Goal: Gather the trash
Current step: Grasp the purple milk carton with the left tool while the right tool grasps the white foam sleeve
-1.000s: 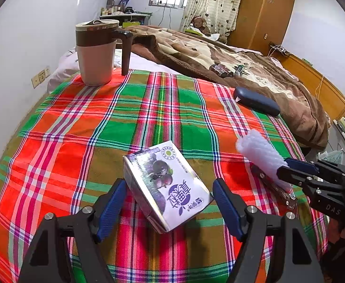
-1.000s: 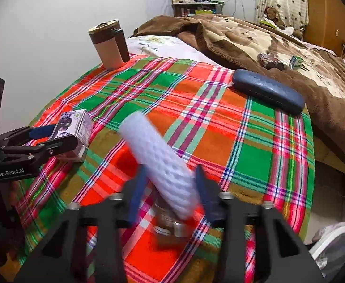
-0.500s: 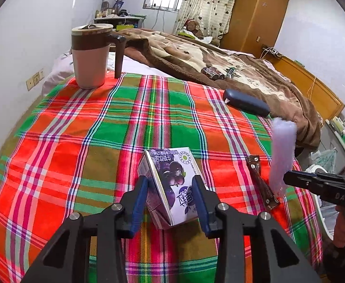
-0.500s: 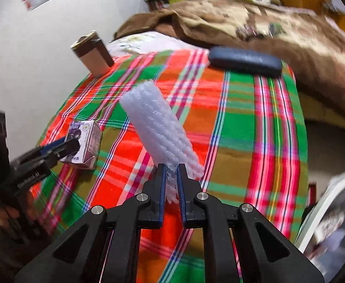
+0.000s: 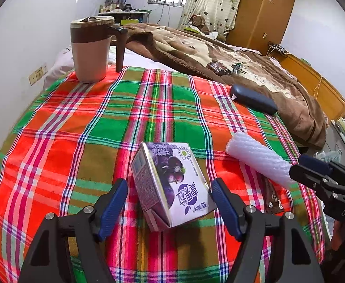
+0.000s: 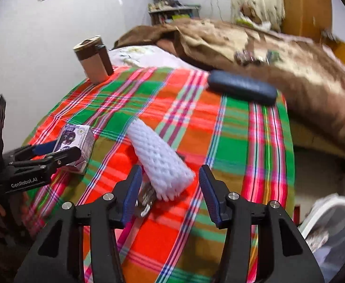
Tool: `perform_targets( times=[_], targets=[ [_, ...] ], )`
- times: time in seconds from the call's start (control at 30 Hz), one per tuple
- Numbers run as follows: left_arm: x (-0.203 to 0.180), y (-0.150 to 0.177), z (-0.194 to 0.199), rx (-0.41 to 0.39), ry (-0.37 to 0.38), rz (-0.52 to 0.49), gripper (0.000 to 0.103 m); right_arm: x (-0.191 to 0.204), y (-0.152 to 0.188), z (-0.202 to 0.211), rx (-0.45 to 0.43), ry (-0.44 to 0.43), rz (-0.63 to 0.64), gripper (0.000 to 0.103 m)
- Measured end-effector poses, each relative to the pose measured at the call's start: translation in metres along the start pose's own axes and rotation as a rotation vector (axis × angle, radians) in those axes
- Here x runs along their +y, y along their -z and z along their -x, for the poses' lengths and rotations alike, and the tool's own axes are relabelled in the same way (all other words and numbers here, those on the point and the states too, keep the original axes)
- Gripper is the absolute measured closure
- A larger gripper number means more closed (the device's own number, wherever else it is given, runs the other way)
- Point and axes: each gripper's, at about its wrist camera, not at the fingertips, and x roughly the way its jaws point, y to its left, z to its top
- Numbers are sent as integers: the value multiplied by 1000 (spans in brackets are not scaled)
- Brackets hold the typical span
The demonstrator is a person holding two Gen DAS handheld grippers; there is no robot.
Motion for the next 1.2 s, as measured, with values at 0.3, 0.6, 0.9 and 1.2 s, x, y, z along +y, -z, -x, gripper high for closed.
perform_targets(
  times=[0.3,0.6,0.9,1.2],
  targets=[
    [13,4,-11,25,-4,53,36,13,-7,-36,89,-20,45,52],
    [7,3,-3,-2,10,24,43,-7,2,-10,63,-57,-189,78],
    [-1,-4,1,-34,-8,-42,35,-1,22,-28,168,-100,-423,71],
    [12,-11,-3,-40,6,-1,35,6,17,-43,181,-6,-512,41]
  ],
)
